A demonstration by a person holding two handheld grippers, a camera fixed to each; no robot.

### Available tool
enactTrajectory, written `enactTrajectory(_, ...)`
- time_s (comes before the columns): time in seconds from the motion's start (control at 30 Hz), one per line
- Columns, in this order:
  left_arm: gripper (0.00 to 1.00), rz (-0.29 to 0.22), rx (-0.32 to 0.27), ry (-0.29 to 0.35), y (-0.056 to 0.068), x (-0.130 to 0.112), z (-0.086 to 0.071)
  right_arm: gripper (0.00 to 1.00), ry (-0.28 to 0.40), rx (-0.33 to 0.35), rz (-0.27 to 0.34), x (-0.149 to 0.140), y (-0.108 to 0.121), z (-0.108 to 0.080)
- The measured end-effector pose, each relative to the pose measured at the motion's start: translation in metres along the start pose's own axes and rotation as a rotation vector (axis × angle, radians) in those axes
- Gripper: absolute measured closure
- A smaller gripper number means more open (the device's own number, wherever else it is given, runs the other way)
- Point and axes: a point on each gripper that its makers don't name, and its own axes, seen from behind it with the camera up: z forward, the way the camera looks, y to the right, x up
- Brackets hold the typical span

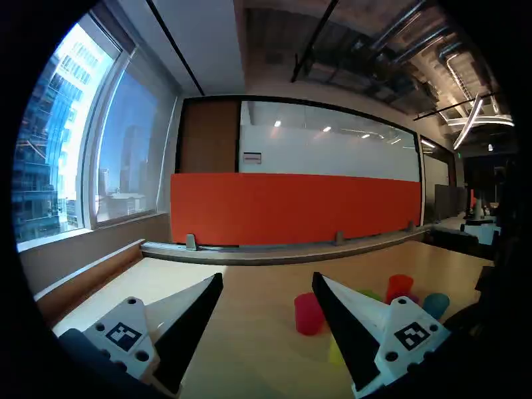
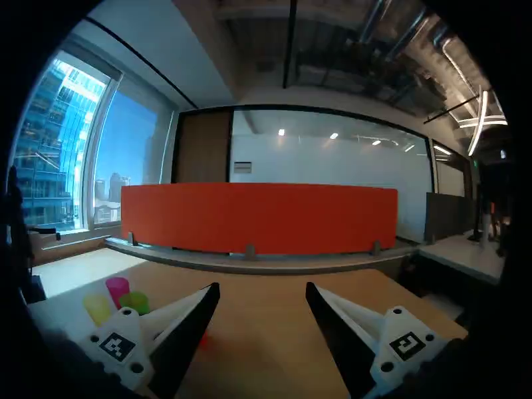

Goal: Pour water

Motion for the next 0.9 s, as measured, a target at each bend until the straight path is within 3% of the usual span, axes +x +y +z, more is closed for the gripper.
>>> enactTrajectory(0.27,0.00,0.013,-0.014,-0.021,0.001,0.025,0.012,0.00,-0.003,0.048,0.032,0.039,-0.010,0.009)
enactTrajectory(0.57,0.00,0.017,-0.085,0.001,0.016,0.066,0.018,0.00,-0.005,0.100,0.020,0.079,-0.020,0.012)
enactTrajectory(0.9,0.00,0.032,-0.168,-0.025,0.028,0.080,0.023,0.00,-0.044,0.129,0.019,0.082,-0.021,0.014)
